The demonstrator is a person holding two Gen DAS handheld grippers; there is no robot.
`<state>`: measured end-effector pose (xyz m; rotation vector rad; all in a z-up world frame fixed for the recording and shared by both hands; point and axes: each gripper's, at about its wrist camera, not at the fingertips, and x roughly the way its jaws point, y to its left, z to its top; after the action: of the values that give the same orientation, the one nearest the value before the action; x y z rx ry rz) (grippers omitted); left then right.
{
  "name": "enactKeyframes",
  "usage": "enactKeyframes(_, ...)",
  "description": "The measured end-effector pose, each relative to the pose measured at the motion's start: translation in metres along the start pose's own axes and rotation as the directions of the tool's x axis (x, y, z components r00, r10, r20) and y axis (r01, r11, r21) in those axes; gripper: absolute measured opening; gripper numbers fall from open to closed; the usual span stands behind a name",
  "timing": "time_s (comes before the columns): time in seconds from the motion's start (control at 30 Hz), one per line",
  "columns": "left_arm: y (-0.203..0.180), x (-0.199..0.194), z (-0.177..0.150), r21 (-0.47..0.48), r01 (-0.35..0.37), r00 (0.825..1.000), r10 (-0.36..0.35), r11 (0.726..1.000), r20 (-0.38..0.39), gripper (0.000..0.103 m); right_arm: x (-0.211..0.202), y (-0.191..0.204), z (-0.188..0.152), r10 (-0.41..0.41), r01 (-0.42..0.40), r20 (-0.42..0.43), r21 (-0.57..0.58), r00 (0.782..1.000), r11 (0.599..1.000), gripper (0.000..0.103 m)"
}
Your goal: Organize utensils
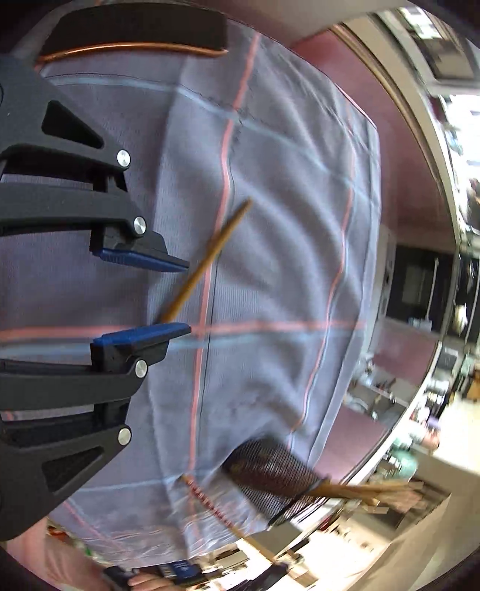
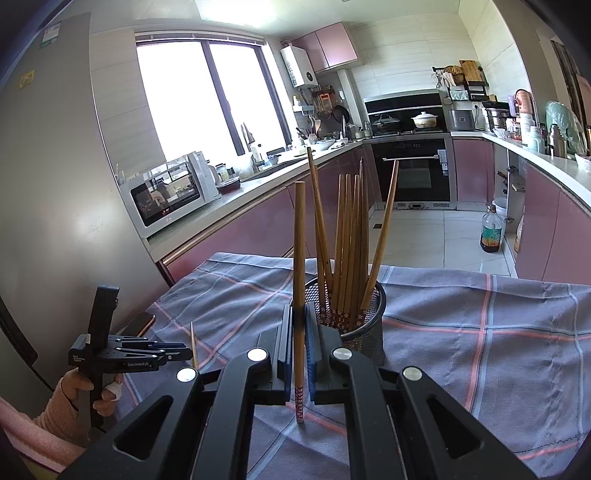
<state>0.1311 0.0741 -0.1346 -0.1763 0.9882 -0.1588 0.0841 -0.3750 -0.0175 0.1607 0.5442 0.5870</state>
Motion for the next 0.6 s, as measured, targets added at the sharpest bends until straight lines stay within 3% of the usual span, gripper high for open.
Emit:
enactKeyframes(0.4,-0.006,0.028,0.025,0.039,-0.008,1.000,0.009,0.999,-0.020,0.033,0.001,0.001,0.000,-0.002,0.002,-0.003,-0.006,1.000,1.000,0.005)
enactKeyframes(0.6,-0.027,0.039,0.032,0.116,0.027,0.999,-0.024,0.993,-0.031,0.021,0.002,0.001,-0.001,-0.003,0.003,-0.003,-0.004,1.000,1.000,0.005)
